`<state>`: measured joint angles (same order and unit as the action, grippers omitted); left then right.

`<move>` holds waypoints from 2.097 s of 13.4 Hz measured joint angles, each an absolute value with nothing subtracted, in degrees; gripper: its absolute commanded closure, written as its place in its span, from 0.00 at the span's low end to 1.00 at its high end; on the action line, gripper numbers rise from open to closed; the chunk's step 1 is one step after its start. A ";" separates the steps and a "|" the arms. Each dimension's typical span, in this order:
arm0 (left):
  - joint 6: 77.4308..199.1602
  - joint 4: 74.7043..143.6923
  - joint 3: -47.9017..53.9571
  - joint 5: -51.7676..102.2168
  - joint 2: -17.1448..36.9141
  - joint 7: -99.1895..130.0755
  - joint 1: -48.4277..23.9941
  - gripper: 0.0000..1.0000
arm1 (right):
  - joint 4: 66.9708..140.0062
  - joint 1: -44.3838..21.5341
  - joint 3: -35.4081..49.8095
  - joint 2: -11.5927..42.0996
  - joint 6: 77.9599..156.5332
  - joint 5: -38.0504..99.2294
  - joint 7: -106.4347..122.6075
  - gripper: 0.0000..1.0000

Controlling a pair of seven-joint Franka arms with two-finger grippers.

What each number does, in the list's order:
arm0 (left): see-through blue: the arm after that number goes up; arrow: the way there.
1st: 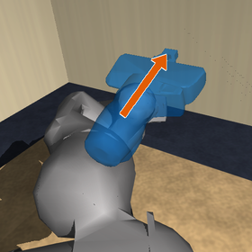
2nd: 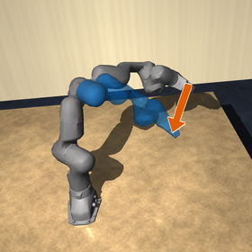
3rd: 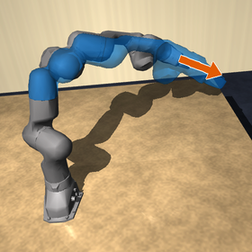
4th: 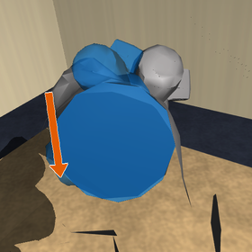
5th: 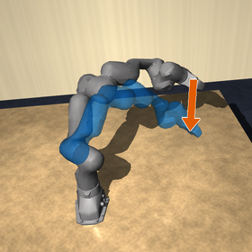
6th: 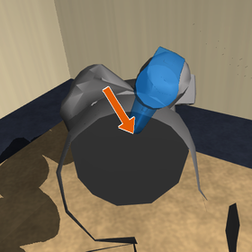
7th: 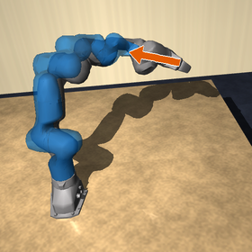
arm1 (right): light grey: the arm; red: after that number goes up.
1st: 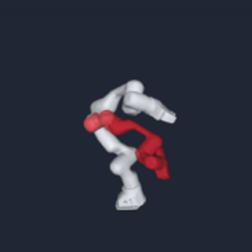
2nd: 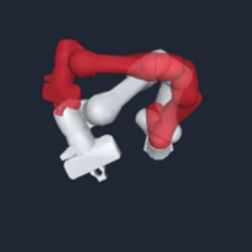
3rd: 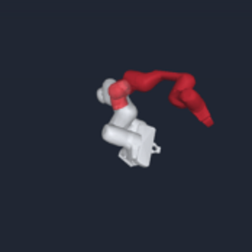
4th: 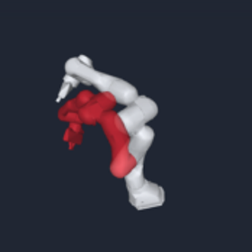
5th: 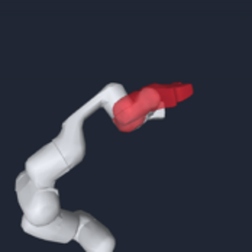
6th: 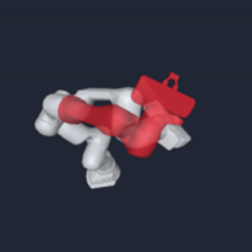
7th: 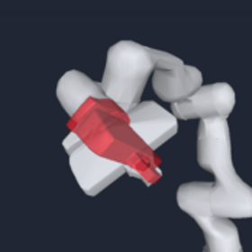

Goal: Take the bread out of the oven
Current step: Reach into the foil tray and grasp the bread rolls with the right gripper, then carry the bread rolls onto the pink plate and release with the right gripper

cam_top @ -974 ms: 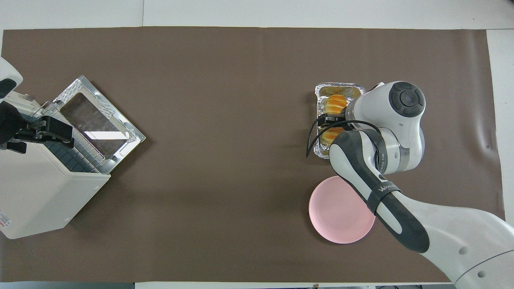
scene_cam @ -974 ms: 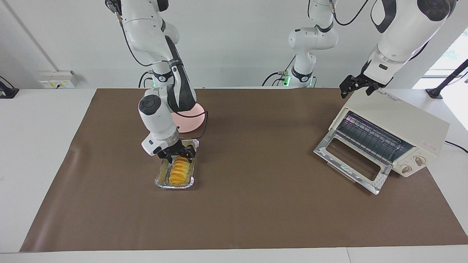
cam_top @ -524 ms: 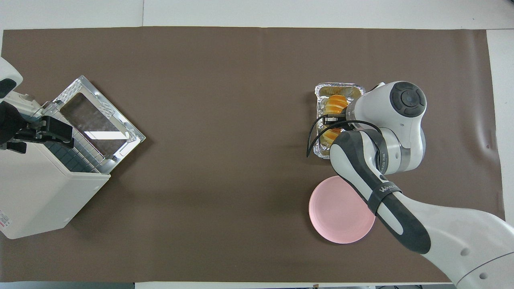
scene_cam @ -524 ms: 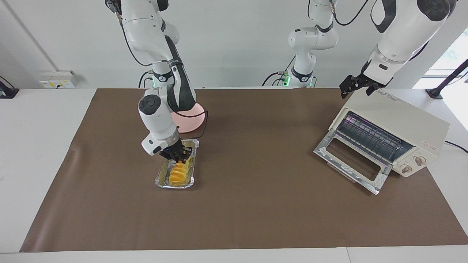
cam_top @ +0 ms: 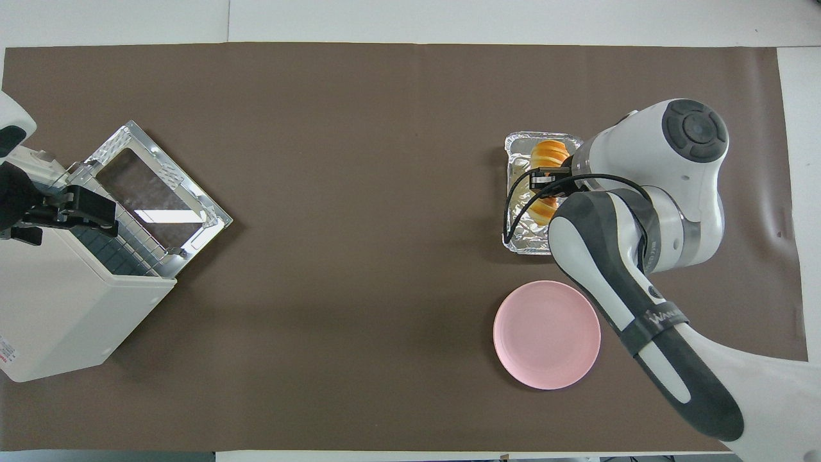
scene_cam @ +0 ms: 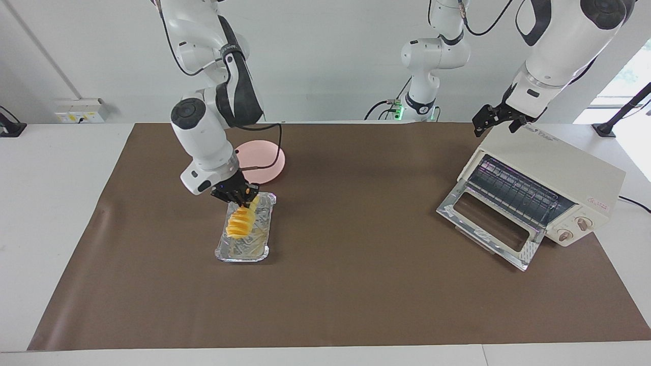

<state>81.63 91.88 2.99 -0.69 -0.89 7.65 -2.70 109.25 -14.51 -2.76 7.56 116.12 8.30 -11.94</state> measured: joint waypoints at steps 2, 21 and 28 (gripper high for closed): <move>81.63 91.88 2.99 -0.69 -0.89 7.65 -2.70 0.00 | 113.05 -14.65 -2.71 2.17 111.18 8.32 -11.94 1.00; 81.63 91.88 2.99 -0.69 -0.89 7.65 -2.69 0.00 | 155.63 -23.38 -1.63 -17.42 136.13 8.38 -12.14 0.92; 81.63 91.88 2.99 -0.69 -0.89 7.65 -2.69 0.00 | 151.30 -23.77 -1.83 -16.79 129.43 8.39 -12.25 0.00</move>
<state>81.63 91.88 2.99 -0.69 -0.89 7.65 -2.69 151.30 -23.77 -1.83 -16.79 129.43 8.39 -12.25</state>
